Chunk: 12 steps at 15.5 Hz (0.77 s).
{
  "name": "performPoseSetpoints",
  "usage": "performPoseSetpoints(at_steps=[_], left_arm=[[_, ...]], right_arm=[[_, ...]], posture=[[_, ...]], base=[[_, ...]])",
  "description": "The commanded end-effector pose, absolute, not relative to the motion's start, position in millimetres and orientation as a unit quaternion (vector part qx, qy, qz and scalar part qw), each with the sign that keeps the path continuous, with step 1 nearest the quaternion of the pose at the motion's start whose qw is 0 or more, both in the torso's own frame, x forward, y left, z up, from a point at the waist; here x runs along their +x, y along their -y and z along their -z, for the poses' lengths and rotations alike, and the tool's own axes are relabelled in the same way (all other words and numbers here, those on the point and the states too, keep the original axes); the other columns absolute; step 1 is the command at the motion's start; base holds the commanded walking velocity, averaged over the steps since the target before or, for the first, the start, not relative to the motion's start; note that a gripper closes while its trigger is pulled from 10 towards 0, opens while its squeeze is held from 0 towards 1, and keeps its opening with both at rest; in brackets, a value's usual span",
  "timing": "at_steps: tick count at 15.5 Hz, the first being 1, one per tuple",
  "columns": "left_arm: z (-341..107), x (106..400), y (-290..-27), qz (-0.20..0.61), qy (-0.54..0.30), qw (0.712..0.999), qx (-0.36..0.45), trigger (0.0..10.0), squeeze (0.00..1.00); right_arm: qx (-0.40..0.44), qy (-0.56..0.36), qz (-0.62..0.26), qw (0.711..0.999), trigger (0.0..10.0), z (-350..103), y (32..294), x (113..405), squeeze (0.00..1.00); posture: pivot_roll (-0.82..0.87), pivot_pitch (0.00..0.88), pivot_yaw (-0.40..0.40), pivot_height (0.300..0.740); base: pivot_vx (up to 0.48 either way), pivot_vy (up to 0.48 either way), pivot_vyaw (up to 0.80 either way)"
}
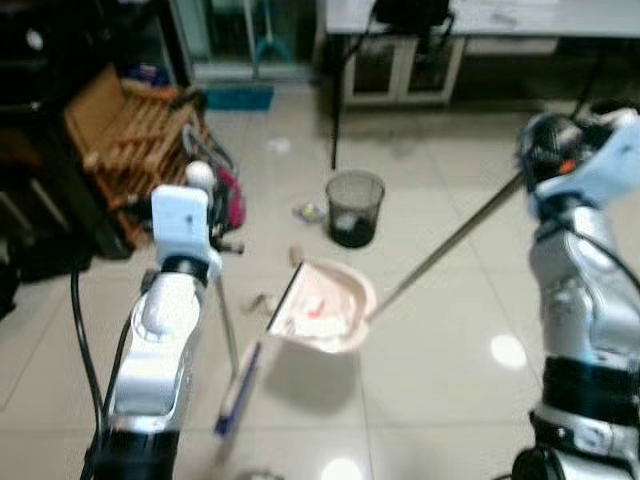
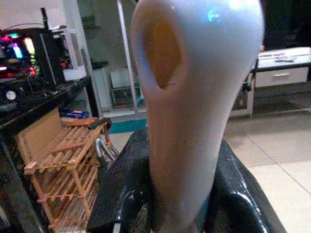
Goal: Sweep floor
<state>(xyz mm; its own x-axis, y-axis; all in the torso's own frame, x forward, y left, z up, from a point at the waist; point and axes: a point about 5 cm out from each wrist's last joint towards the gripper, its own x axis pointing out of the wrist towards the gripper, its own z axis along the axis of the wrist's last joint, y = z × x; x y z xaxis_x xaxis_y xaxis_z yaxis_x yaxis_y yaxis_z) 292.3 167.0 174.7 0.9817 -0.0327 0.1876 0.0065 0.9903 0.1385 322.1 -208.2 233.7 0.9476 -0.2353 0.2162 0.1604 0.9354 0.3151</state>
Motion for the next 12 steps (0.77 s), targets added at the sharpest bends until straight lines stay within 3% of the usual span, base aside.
performPoseSetpoints(at_steps=[1,12], left_arm=[[-183.4,292.6,-169.4,0.005,0.114,0.991,0.076,10.0,0.0],[-184.1,292.8,-171.1,0.002,0.117,0.991,0.073,10.0,0.0]], right_arm=[[0.155,0.153,0.082,0.973,10.0,-247.9,200.7,323.5,0.0],[0.168,0.158,0.085,0.969,10.0,-248.6,201.4,323.5,0.0]], posture=[[-0.02,0.051,0.005,0.74],[-0.02,0.042,0.011,0.74]], base=[[0.465,0.0,0.0],[0.479,0.0,-0.04]])
